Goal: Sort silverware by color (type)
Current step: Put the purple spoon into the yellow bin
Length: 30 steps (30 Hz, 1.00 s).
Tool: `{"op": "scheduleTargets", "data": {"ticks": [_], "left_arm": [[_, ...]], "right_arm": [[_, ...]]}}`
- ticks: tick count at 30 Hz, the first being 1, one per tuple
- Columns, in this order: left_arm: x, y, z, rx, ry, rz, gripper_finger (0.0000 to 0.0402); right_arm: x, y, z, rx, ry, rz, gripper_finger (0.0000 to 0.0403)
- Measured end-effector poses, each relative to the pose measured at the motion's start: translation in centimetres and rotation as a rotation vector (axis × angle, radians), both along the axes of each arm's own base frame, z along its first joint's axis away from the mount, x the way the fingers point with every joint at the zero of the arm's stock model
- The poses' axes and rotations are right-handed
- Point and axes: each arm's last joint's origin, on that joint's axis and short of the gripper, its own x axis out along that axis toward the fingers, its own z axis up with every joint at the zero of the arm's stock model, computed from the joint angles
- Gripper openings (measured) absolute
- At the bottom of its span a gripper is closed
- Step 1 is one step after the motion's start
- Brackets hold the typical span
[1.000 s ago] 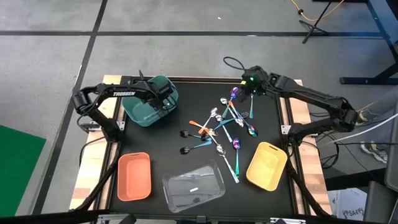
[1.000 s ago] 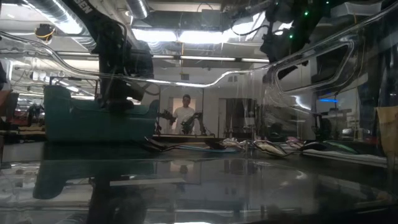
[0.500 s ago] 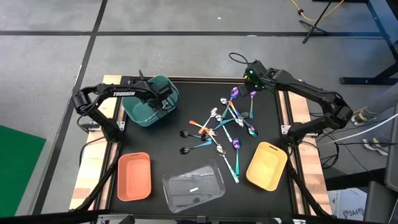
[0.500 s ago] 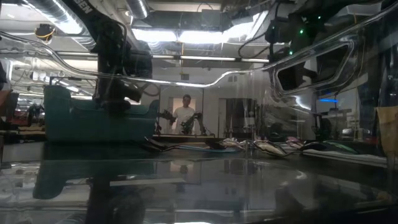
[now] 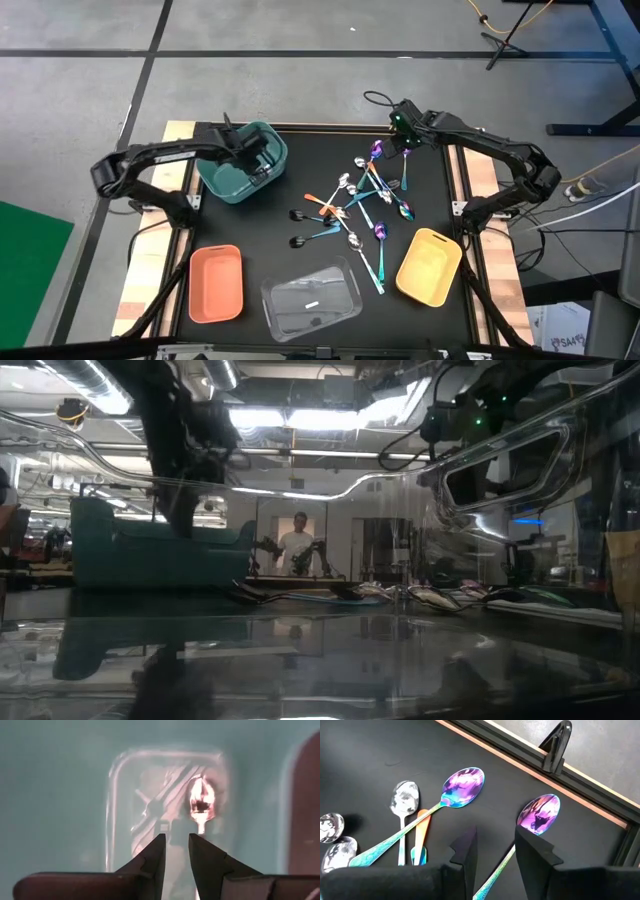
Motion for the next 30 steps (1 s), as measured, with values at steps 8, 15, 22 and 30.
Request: {"op": "scheduleTargets", "data": {"ticks": [8, 15, 22, 30], "left_arm": [[-1.3, -2.3, 3.6, 0.050, -0.188, -0.049, 0.0078], [-1.9, -4.3, 5.4, 0.073, -0.310, -0.066, 0.0078], [-1.4, -5.3, 6.1, 0.091, -0.374, -0.115, 0.0078], [-0.8, -5.7, 6.4, 0.108, -0.426, -0.145, 0.0078]], "right_arm": [[-0.5, -0.6, -0.2, 0.000, -0.007, -0.041, 0.0117], [-2.1, -0.7, -2.9, 0.081, 0.018, -0.185, 0.0117], [-3.2, -0.3, -5.8, 0.105, 0.014, -0.205, 0.0117], [-3.5, 0.1, -8.0, 0.081, -0.038, -0.220, 0.0117]]}}
